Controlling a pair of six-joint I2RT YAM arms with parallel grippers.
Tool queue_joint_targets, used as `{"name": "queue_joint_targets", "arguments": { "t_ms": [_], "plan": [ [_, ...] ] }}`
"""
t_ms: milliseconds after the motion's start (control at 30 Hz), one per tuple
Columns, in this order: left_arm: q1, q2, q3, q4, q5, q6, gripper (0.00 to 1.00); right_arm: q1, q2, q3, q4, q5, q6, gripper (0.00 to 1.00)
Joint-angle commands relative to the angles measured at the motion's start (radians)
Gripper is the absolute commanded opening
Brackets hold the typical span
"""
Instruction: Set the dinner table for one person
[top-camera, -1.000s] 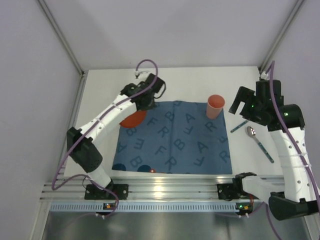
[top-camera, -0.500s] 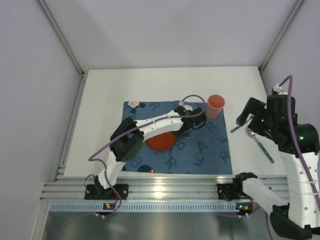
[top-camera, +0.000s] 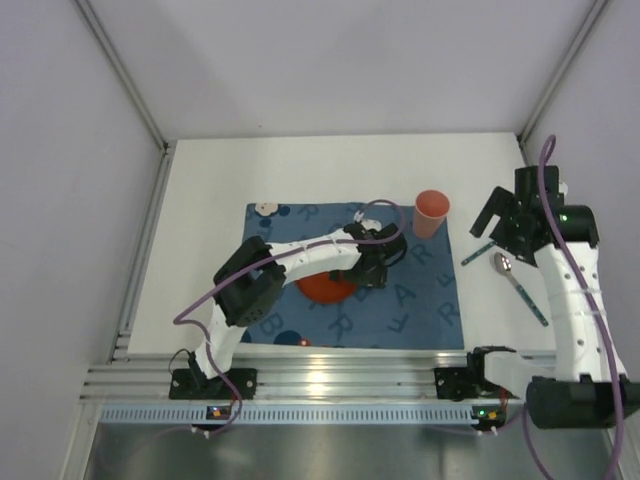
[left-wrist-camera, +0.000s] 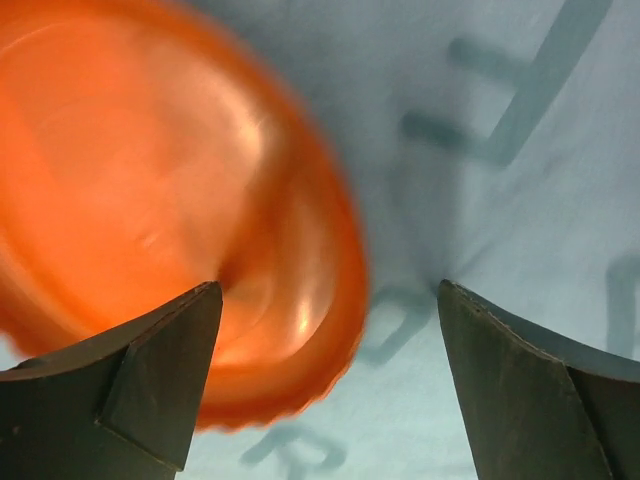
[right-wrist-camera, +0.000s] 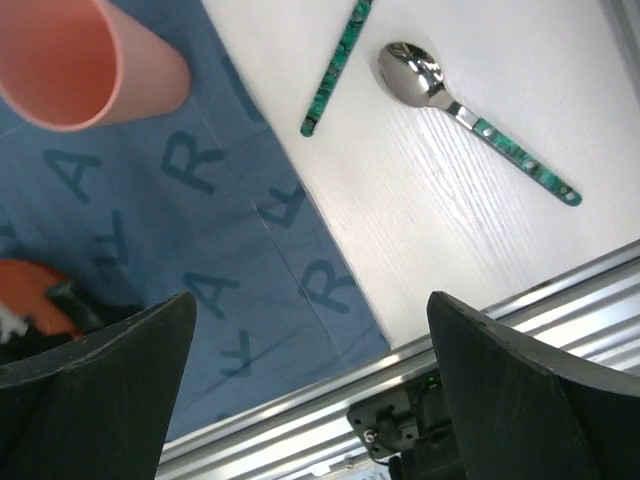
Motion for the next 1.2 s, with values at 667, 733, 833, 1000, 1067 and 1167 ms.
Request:
{"name": "queue_joint_targets", "arguments": {
  "t_ms": [667,733,833,1000,1067,1167],
  "plan": [
    [0.366,-0.65,-0.253,-0.006,0.119,0.232,0.91,-0.299,0.928,0.273,0.361,-0.131,0.063,0.74],
    [0.392,-0.647,-0.253,-0.01,0.113,0.238,0.91,-0.298,0.939,0.256,0.362,-0.11,0.066,0.72],
    [0.434,-0.639,-0.244,-0.016,0.115,0.239,0.91,-0.296,0.919,0.186,0.375,-0.108,0.077,0.7],
    [0.468,-0.615,-0.236,0.002,0.139,0.253,0.9,-0.282,0.867,0.046,0.418,-0.125,0.086,0.68],
    [0.474,-0.587,-0.226,0.002,0.145,0.262,0.9,-0.272,0.867,0.022,0.421,-0.122,0.081,0.65],
    [0.478,-0.553,-0.204,-0.001,0.153,0.267,0.89,-0.267,0.875,-0.017,0.444,-0.133,0.087,0.58]
  ]
}}
